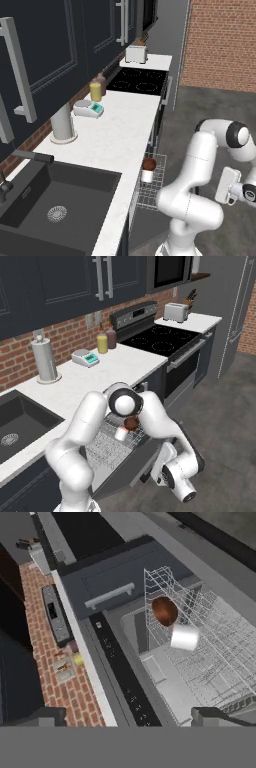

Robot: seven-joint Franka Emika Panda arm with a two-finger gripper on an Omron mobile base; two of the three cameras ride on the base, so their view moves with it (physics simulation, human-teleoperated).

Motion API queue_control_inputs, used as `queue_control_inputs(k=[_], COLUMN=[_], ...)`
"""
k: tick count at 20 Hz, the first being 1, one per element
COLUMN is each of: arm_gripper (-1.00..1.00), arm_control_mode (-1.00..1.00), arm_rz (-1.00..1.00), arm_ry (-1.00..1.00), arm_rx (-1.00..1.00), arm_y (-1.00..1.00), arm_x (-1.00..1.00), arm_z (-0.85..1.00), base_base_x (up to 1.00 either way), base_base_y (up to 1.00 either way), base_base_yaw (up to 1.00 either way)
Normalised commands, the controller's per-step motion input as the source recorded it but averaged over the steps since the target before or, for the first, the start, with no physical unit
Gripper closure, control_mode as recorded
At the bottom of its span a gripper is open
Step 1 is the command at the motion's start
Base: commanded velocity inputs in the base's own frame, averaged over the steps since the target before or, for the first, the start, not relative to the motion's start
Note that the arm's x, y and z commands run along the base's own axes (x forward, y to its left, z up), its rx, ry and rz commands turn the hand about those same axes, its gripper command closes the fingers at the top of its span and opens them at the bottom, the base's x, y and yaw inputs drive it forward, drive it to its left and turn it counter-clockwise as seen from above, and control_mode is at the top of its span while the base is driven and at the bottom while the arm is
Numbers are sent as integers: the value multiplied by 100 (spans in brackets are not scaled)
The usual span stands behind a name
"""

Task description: Pick up the cup and bowl from the counter, place them in the dishwasher, and close the dishwasher door.

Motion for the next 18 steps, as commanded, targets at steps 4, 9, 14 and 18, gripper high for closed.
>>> queue_control_inputs(k=[4,9,14,18], arm_gripper=[-100,-100,-100,-100], arm_control_mode=[-100,-100,-100,-100], arm_rz=[6,10,9,9], arm_ry=[0,0,0,0], arm_rx=[13,1,0,0], arm_y=[-5,0,0,0], arm_x=[0,2,15,26], arm_z=[-44,-40,-25,-26], base_base_x=[0,0,0,0], base_base_y=[0,0,0,0], base_base_yaw=[0,0,0,0])
